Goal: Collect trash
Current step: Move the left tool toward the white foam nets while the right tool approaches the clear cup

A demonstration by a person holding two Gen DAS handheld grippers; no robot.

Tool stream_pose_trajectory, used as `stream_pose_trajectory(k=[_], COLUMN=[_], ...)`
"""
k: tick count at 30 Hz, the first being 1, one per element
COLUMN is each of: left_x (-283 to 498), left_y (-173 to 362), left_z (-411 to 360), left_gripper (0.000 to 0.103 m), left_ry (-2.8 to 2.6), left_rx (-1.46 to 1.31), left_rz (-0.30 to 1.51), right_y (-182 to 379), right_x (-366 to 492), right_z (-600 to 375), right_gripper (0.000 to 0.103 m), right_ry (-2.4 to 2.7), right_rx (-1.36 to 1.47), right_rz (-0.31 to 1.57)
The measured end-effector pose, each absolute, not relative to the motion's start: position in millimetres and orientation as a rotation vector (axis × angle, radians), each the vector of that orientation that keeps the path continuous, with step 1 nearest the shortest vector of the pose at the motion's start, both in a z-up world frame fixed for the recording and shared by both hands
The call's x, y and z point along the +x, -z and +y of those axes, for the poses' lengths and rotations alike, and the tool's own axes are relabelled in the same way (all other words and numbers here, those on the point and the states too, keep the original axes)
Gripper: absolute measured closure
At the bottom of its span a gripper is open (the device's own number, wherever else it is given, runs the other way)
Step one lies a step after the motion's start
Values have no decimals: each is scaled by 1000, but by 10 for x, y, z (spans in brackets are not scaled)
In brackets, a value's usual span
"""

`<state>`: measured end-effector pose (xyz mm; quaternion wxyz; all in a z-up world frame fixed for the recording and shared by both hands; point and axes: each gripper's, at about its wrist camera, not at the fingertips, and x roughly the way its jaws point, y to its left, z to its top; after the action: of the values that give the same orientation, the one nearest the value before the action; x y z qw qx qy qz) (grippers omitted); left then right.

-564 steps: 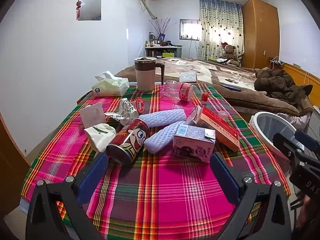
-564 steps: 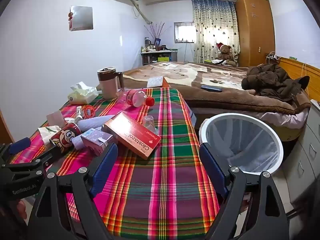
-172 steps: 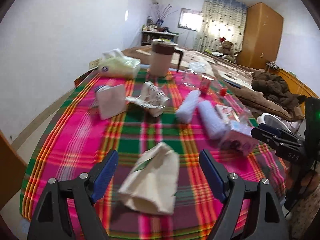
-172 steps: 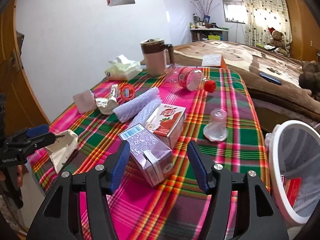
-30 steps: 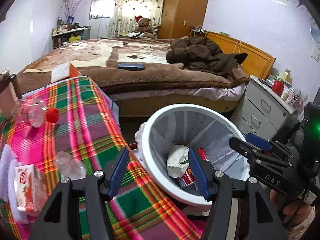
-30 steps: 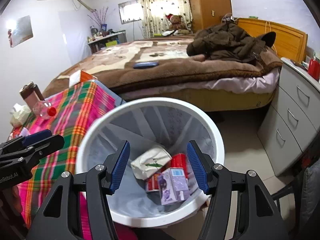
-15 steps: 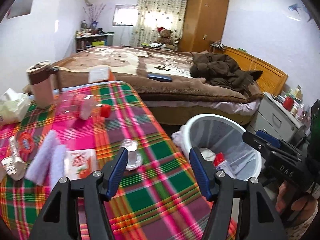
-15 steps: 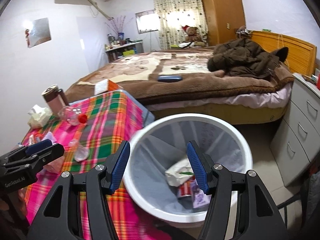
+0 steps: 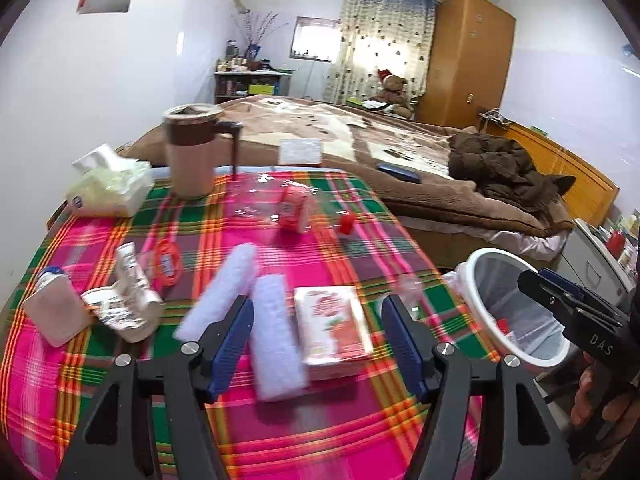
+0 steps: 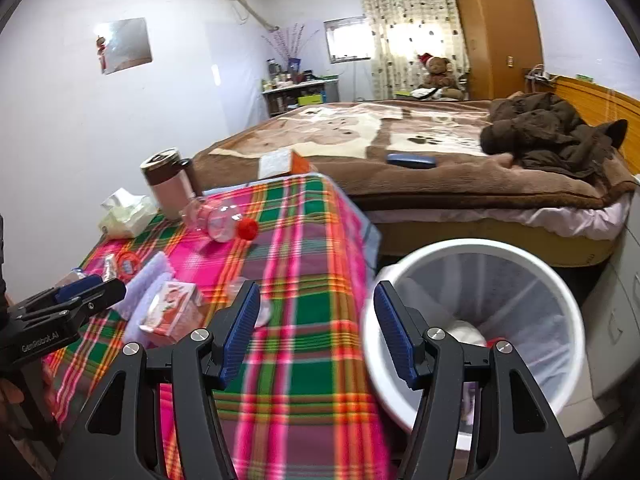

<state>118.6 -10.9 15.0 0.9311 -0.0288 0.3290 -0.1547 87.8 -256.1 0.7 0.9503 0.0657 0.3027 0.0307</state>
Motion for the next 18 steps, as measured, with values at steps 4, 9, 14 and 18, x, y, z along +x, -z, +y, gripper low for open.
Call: stream_pose_trajectory(k=[4,9,14,18], left_x=[1249,1350,1479,1585], left_y=[-61,71,157,208], left_z=[108,277,332,373], left_gripper=[34,34,34,34], left_ry=[278,244,237,227], left_rx=[-77,-83,-76,-60], left_rz=[696,729,753,770], right_y=[90,219,294,323], right_x=[998,1171,1306,1378], right_z=[-2406,-2236,-2165,-2133], right_gripper=[42,42,42,42], right_ry=[-91,-117,-121,-127], right_rx=[109,79,69,63], right_rz=[655,711,751,768])
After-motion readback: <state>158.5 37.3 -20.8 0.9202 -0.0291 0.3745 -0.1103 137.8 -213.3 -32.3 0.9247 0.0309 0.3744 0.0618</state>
